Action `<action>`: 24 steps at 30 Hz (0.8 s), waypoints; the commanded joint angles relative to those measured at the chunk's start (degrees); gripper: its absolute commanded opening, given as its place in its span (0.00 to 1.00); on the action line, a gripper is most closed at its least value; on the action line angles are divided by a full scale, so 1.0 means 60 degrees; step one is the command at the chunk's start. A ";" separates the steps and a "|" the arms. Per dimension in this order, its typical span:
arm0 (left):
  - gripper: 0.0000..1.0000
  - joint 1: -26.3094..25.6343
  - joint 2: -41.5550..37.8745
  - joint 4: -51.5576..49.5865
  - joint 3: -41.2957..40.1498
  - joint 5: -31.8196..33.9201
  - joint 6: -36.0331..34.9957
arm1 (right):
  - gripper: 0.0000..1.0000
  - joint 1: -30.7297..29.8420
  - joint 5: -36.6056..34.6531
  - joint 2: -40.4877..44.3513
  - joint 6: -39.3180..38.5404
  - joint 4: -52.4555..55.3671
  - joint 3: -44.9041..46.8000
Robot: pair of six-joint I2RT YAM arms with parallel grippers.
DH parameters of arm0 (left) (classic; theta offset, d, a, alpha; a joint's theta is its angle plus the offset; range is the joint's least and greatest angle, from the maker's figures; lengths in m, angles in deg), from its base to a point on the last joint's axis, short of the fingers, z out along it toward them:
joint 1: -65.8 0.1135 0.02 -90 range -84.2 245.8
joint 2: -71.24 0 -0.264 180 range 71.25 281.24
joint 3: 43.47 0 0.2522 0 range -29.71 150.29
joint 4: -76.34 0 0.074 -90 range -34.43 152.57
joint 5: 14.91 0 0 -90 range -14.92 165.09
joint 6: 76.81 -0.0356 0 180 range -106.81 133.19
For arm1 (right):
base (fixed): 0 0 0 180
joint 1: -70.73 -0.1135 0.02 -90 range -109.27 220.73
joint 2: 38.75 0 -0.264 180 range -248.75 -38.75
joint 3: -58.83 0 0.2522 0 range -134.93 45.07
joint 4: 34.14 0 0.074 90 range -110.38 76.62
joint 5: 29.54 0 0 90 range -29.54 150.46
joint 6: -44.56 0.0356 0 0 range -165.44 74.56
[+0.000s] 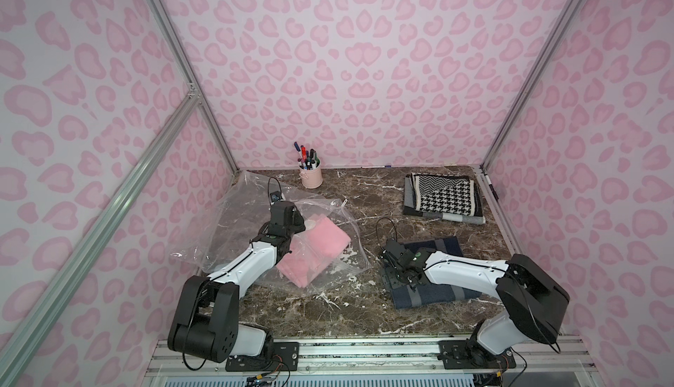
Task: Take the blanket out of the vacuum bag
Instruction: Pick up the blanket at the center of the board.
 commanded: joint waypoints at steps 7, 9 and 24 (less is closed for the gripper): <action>0.04 0.0014 0.0011 0.0029 0.0088 -0.0084 -0.0037 | 0.80 0.0043 0.0742 -0.0906 -0.0021 -0.0184 0.0289; 0.04 0.0013 -0.0002 0.0014 0.0088 -0.0070 -0.0080 | 0.64 0.0087 0.1014 -0.1096 0.0007 -0.0199 0.0377; 0.04 0.0008 0.0015 0.0119 -0.0044 -0.0183 -0.0058 | 0.00 0.0354 0.1987 -0.1550 -0.0123 -0.0408 0.0613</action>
